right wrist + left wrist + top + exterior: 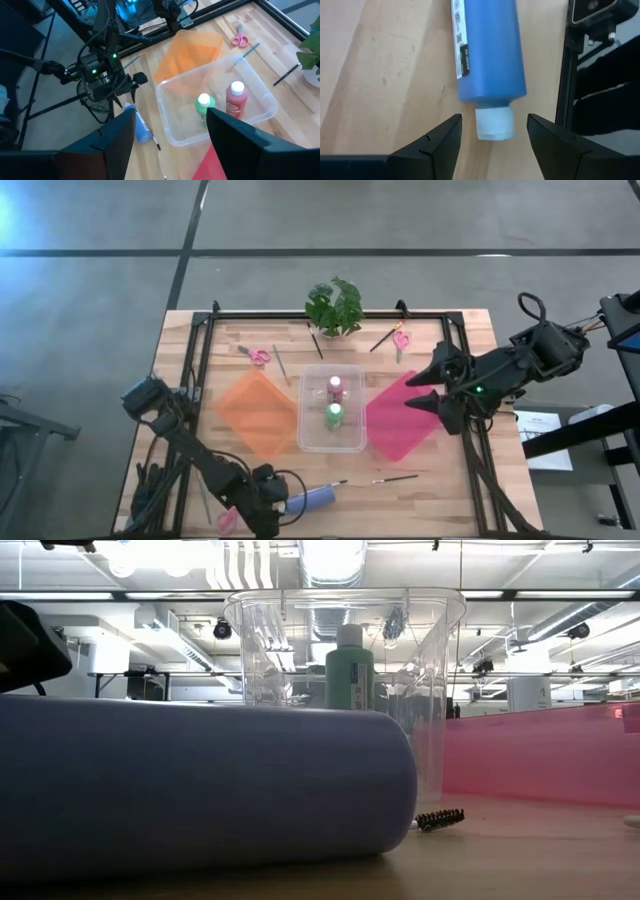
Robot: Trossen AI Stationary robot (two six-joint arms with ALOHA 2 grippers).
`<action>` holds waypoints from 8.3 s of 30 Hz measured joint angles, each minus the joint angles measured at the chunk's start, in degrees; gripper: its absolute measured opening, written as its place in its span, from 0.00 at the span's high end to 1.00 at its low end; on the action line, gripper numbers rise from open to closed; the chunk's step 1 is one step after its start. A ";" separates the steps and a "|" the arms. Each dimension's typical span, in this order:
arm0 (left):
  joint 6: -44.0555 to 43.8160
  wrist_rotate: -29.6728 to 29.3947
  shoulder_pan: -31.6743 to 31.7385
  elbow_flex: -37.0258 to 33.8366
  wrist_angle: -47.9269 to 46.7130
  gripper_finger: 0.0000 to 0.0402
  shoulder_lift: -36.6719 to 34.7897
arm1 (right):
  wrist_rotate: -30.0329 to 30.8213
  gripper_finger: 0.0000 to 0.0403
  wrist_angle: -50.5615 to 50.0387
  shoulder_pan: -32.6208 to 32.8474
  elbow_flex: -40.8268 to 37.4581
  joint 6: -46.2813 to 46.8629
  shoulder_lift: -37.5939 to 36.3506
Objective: Pick & Place Paint Supplies
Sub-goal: Move the blue paint bottle to the bottom left of the table, then put the blue paint bottle into the transparent bin
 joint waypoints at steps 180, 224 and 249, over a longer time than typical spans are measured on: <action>-19.87 70.60 17.09 16.87 -41.65 0.53 3.44 | 7.41 0.40 2.81 -0.02 -4.22 -6.19 -2.89; -20.39 67.59 17.16 17.05 -40.45 0.53 0.96 | 5.77 0.40 3.64 -0.02 -8.02 -4.73 -3.77; -15.81 35.37 11.02 20.74 -14.42 0.53 -18.06 | 5.79 0.40 6.42 -0.02 -8.35 -3.66 -6.75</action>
